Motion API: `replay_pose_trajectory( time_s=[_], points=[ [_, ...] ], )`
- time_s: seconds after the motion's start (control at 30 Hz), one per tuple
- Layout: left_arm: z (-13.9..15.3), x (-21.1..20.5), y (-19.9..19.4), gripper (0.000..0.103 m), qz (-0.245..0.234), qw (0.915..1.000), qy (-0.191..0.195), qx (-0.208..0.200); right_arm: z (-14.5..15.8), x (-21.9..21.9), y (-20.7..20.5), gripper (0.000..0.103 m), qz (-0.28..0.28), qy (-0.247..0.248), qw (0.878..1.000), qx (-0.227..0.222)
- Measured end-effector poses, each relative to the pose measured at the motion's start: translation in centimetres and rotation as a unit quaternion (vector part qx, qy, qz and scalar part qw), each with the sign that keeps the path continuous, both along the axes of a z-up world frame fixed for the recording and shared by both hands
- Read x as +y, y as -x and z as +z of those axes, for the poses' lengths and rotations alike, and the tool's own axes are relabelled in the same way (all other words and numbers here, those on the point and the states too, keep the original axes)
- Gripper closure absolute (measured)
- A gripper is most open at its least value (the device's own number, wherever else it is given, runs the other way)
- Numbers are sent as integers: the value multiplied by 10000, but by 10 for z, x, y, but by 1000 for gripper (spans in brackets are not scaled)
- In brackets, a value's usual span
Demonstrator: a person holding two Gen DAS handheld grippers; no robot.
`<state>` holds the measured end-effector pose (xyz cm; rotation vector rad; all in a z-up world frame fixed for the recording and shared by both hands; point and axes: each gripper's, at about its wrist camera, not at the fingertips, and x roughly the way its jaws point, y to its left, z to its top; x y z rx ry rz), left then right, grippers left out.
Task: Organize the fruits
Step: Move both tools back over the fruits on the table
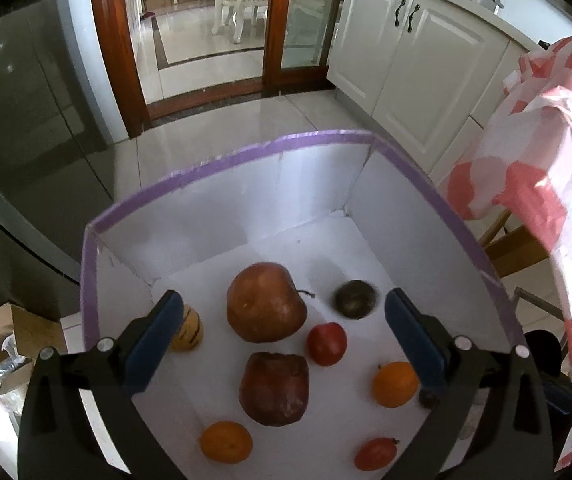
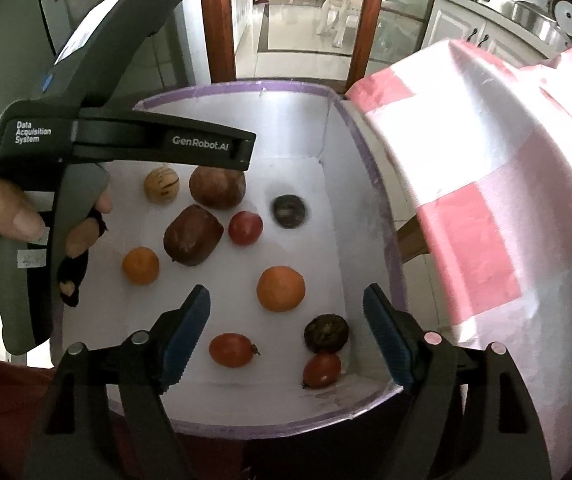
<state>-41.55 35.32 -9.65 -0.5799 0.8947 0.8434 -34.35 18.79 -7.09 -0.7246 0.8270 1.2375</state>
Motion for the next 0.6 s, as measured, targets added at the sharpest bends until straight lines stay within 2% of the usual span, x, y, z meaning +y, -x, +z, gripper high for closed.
replay_pose_trajectory(
  time_s=[0.17,0.33,0.43,0.53,0.6],
  points=[
    [32,-5,-12,2,-116,9985,-527,-34,28,-15,-10,26,-196,-493,9986,66],
    [76,-23,-33,2,-429,9903,-1309,-183,68,-38,-27,23,-549,-1205,9911,135],
    [105,-40,-50,2,-695,9816,-1754,-289,93,-58,-41,22,-810,-1655,9828,160],
    [132,-55,-69,2,-937,9749,-1942,-549,116,-82,-59,21,-1131,-2086,9711,240],
    [149,-68,-83,2,-1123,9714,-1931,-800,130,-102,-75,20,-1451,-2381,9599,304]
  ],
)
